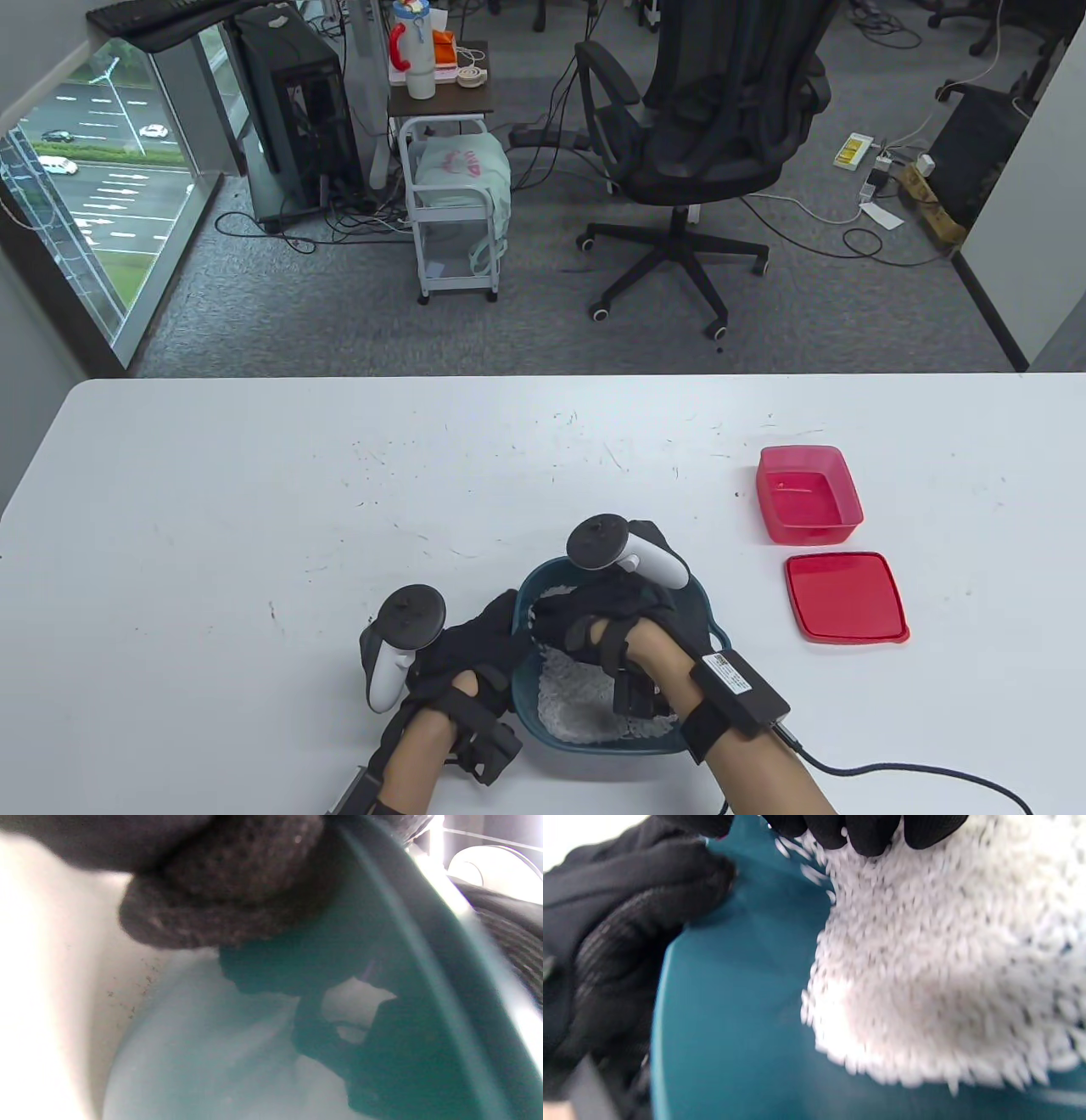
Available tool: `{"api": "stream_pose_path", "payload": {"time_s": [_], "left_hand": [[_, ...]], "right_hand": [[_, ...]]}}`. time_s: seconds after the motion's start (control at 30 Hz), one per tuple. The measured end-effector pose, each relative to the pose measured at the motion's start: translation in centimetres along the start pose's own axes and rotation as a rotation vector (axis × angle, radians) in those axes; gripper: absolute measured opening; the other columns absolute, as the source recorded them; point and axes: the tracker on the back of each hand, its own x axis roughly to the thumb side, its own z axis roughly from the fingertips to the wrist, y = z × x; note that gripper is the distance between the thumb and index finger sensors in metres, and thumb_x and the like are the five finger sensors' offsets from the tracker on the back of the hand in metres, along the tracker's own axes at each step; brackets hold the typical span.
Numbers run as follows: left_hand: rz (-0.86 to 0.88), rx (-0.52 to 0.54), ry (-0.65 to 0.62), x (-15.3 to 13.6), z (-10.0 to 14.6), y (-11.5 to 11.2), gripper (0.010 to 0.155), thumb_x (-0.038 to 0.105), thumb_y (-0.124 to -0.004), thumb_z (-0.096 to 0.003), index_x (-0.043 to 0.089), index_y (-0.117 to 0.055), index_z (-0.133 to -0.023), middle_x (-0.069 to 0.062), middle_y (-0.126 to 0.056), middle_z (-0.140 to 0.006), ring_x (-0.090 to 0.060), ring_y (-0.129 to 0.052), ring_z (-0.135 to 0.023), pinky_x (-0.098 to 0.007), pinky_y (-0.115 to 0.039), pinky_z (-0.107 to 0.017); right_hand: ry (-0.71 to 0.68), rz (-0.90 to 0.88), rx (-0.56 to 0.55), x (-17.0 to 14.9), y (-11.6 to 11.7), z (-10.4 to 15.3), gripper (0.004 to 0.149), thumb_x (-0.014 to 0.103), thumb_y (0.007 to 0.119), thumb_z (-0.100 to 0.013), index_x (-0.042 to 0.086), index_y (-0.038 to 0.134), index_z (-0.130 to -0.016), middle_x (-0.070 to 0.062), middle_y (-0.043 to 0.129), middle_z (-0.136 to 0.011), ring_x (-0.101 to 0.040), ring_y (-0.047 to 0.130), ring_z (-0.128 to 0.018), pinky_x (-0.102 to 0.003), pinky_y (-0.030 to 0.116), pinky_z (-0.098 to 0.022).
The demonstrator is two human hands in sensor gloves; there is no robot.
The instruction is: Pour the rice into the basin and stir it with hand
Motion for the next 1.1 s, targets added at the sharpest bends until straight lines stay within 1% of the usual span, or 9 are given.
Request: {"api": "stream_pose_path", "payload": {"time_s": [0.1, 0.17, 0.3, 0.4, 0.6, 0.73, 0.83, 0.93, 1.1], "left_hand": [[0.005, -0.001, 0.000, -0.1, 0.0, 0.0, 0.069, 0.030, -0.082, -0.0494, 0.004, -0.056, -0.108, -0.033, -0.074, -0.098, -0.017, -0.107, -0.010, -0.025, -0.095, 0.002], [0.006, -0.001, 0.001, 0.0, 0.0, 0.0, 0.069, 0.030, -0.082, -0.0493, 0.004, -0.056, -0.108, -0.033, -0.073, -0.098, -0.017, -0.107, -0.010, -0.025, -0.095, 0.002], [0.005, 0.003, 0.005, 0.0, 0.0, 0.0, 0.069, 0.030, -0.082, -0.0493, 0.004, -0.057, -0.108, -0.033, -0.074, -0.098, -0.016, -0.107, -0.010, -0.024, -0.095, 0.002], [0.006, 0.003, 0.006, 0.0, 0.0, 0.0, 0.069, 0.029, -0.081, -0.0494, 0.004, -0.057, -0.108, -0.032, -0.074, -0.098, -0.016, -0.107, -0.010, -0.024, -0.095, 0.002], [0.004, 0.009, 0.012, 0.0, 0.1, -0.1, 0.069, 0.029, -0.082, -0.0492, 0.003, -0.057, -0.108, -0.032, -0.074, -0.097, -0.016, -0.107, -0.010, -0.024, -0.096, 0.002], [0.005, 0.014, 0.016, 0.0, 0.1, -0.1, 0.068, 0.029, -0.082, -0.0492, 0.003, -0.057, -0.108, -0.032, -0.075, -0.097, -0.016, -0.107, -0.010, -0.024, -0.096, 0.002], [0.008, 0.013, 0.016, 0.0, 0.1, -0.2, 0.068, 0.029, -0.082, -0.0493, 0.003, -0.057, -0.108, -0.032, -0.074, -0.097, -0.017, -0.107, -0.010, -0.024, -0.096, 0.002], [0.009, 0.011, 0.013, 0.0, 0.1, -0.2, 0.069, 0.029, -0.082, -0.0493, 0.003, -0.057, -0.108, -0.032, -0.074, -0.097, -0.017, -0.107, -0.010, -0.024, -0.096, 0.002], [0.007, 0.002, 0.004, 0.0, 0.1, -0.2, 0.069, 0.029, -0.082, -0.0494, 0.003, -0.057, -0.108, -0.033, -0.074, -0.098, -0.017, -0.107, -0.010, -0.025, -0.095, 0.002]], "right_hand": [[0.132, 0.167, -0.101, 0.1, -0.7, 0.4, 0.063, 0.039, 0.071, -0.041, 0.005, 0.067, -0.094, -0.025, 0.073, -0.093, -0.049, 0.077, -0.080, -0.065, 0.065, -0.053], [0.227, 0.282, -0.119, -0.1, -0.8, 0.6, 0.063, 0.039, 0.072, -0.041, 0.004, 0.071, -0.093, -0.025, 0.078, -0.091, -0.049, 0.082, -0.077, -0.064, 0.068, -0.052], [0.443, 0.527, -0.084, -0.7, -0.4, 1.1, 0.063, 0.040, 0.073, -0.040, 0.003, 0.074, -0.091, -0.027, 0.083, -0.086, -0.048, 0.088, -0.071, -0.061, 0.074, -0.047], [0.495, 0.603, -0.016, -1.0, 0.4, 1.4, 0.063, 0.039, 0.075, -0.038, -0.002, 0.082, -0.085, -0.029, 0.092, -0.077, -0.049, 0.096, -0.060, -0.058, 0.080, -0.040], [0.460, 0.607, 0.128, -1.0, 2.5, 1.8, 0.065, 0.040, 0.077, -0.035, -0.012, 0.089, -0.073, -0.034, 0.103, -0.058, -0.050, 0.106, -0.038, -0.058, 0.086, -0.025], [0.308, 0.448, 0.255, -0.9, 3.5, 1.7, 0.065, 0.040, 0.078, -0.034, -0.012, 0.092, -0.070, -0.034, 0.106, -0.054, -0.050, 0.108, -0.034, -0.058, 0.087, -0.022], [0.103, 0.271, 0.334, -0.5, 3.9, 1.3, 0.065, 0.040, 0.077, -0.034, -0.010, 0.089, -0.074, -0.033, 0.104, -0.059, -0.051, 0.106, -0.040, -0.059, 0.086, -0.027], [-0.024, 0.092, 0.377, -0.3, 3.8, 1.0, 0.067, 0.039, 0.077, -0.035, -0.006, 0.079, -0.085, -0.031, 0.093, -0.078, -0.053, 0.095, -0.062, -0.063, 0.080, -0.041], [-0.072, 0.013, 0.313, 0.0, 2.5, 0.4, 0.073, 0.039, 0.075, -0.037, -0.002, 0.055, -0.095, -0.028, 0.066, -0.096, -0.051, 0.072, -0.083, -0.066, 0.065, -0.053]]}}
